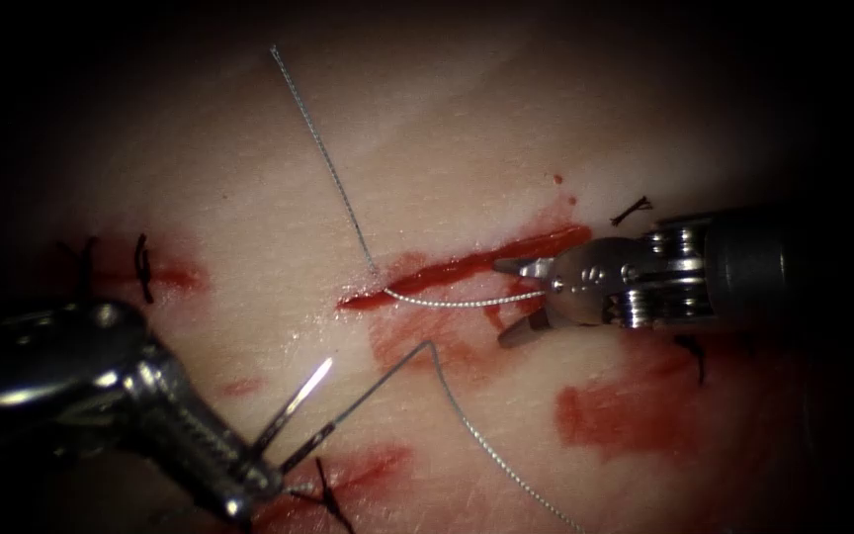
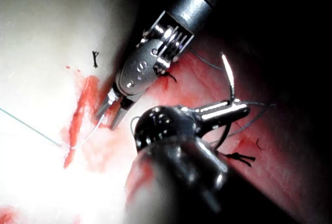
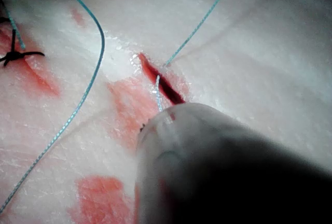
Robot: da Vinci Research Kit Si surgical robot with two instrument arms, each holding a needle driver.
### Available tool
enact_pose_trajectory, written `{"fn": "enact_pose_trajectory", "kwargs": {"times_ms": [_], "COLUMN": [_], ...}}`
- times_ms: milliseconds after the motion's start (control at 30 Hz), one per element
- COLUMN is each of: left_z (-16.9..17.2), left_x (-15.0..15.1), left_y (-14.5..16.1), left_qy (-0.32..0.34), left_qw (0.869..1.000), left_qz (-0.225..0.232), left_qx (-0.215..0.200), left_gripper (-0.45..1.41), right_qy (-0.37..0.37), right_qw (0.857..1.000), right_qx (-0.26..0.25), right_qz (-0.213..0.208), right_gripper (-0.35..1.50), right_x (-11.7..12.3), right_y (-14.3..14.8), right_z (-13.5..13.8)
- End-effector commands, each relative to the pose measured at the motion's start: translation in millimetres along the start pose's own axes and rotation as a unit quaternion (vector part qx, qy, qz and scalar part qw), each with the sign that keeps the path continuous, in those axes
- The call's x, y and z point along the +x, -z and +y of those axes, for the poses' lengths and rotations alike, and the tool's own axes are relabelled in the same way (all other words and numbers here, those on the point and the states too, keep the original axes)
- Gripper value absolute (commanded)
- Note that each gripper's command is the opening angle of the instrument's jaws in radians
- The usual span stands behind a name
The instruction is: Wound Closure
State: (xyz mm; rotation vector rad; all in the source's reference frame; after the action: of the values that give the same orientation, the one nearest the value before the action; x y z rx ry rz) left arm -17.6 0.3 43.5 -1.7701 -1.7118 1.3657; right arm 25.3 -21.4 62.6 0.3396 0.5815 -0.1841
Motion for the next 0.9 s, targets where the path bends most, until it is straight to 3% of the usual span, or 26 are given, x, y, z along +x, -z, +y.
{"fn": "enact_pose_trajectory", "kwargs": {"times_ms": [33, 467, 900], "left_z": [-0.6, -0.6, -0.5], "left_x": [-0.3, -0.3, -0.3], "left_y": [-0.2, -0.2, -0.2], "left_qy": [0.0, 0.0, 0.001], "left_qw": [1.0, 1.0, 1.0], "left_qz": [0.0, 0.0, 0.0], "left_qx": [0.0, 0.0, 0.0], "left_gripper": [-0.45, -0.45, -0.45], "right_qy": [-0.011, -0.049, -0.093], "right_qw": [1.0, 0.999, 0.994], "right_qx": [0.017, -0.014, -0.011], "right_qz": [0.006, -0.007, -0.053], "right_gripper": [-0.35, -0.35, -0.35], "right_x": [0.3, -1.7, -8.1], "right_y": [-0.7, 1.9, 4.4], "right_z": [-0.1, 0.4, 1.0]}}
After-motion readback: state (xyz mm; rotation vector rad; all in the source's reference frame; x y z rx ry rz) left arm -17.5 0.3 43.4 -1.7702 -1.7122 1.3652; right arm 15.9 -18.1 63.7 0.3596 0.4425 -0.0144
